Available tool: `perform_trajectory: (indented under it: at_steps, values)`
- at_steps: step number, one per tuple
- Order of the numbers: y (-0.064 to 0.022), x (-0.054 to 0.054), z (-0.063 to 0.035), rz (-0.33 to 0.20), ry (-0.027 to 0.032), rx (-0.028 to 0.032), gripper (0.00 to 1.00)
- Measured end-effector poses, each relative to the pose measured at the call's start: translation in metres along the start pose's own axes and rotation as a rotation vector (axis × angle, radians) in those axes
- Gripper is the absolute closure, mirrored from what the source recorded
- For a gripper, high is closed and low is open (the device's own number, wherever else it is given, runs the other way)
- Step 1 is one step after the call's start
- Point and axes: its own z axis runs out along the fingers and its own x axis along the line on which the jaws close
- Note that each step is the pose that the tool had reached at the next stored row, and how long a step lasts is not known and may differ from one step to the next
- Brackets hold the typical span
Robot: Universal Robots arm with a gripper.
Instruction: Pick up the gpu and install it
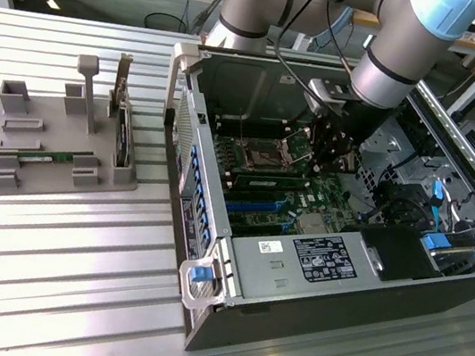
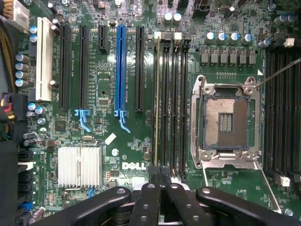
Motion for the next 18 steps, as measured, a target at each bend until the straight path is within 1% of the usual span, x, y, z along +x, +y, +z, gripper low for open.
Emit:
perform_trajectory:
  at_steps: [1,2,3,4,5,6,7,10,13,16,18]
  values:
    - [0.0031,0.0,0.0002,0.0,0.0002,0.002,0.89]
    - [0.0088,0.0,0.0004,0.0,0.0005,0.0039,0.89]
    - [0.0177,0.0,0.001,0.0,0.0005,0.0057,0.89]
    - [0.0249,-0.001,0.0015,0.0,0.0005,0.0068,0.89]
    - [0.0293,-0.001,0.0018,0.0,0.0006,0.0075,0.89]
    - [0.0366,-0.001,0.0023,0.0,0.0006,0.0086,0.89]
    - [0.0505,-0.001,0.0037,0.0,0.0005,0.0099,0.89]
    - [0.0783,-0.002,0.007,0.0,0.0007,0.0119,0.89]
    - [0.0898,-0.002,0.0088,0.0,0.0004,0.0123,0.89]
    - [0.0994,-0.002,0.011,0.0,0.0008,0.0121,0.89]
    - [0.1011,-0.003,0.0124,0.0,0.0005,0.0123,0.89]
